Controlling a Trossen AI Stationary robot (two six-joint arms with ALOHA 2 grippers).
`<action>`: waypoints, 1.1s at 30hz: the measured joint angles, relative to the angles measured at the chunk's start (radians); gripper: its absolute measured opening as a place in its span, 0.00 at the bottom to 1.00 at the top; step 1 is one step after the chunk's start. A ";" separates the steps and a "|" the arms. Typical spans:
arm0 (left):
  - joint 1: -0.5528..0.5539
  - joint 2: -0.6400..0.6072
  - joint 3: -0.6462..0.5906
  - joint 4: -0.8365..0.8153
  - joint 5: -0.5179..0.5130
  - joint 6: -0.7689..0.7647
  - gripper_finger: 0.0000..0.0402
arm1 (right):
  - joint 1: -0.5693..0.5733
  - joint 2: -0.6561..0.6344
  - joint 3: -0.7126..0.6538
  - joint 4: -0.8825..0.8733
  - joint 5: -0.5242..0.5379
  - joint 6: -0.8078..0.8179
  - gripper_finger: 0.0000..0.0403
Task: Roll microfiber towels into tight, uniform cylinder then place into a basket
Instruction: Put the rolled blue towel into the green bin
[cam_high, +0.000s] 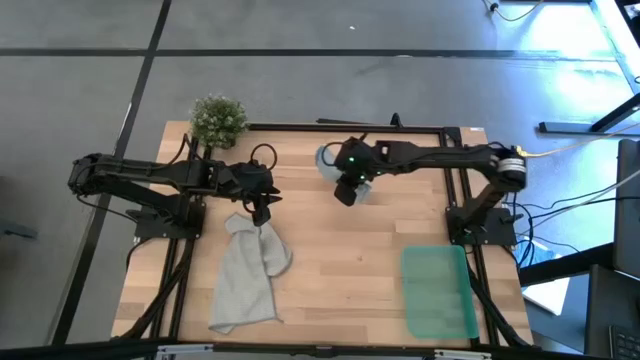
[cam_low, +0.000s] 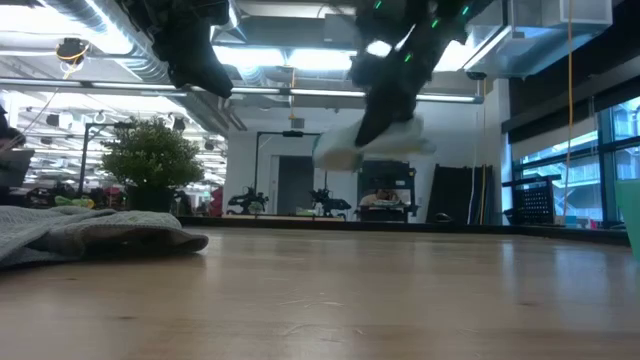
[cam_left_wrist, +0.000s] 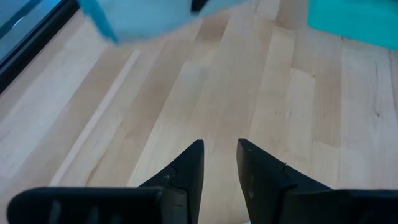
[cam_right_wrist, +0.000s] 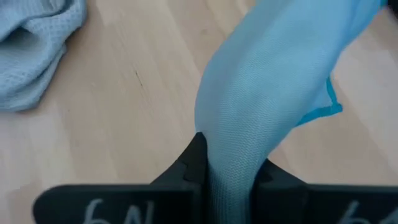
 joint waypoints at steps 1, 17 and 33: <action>0.000 0.000 0.000 0.002 0.000 0.000 0.22 | 0.012 -0.025 0.001 -0.033 0.021 0.017 0.09; 0.001 0.000 0.000 0.019 0.000 0.002 0.22 | 0.459 -0.408 0.001 -0.668 0.337 0.860 0.09; 0.001 0.000 0.000 0.076 0.019 0.078 0.22 | 1.068 -0.287 0.002 -0.915 0.141 1.884 0.09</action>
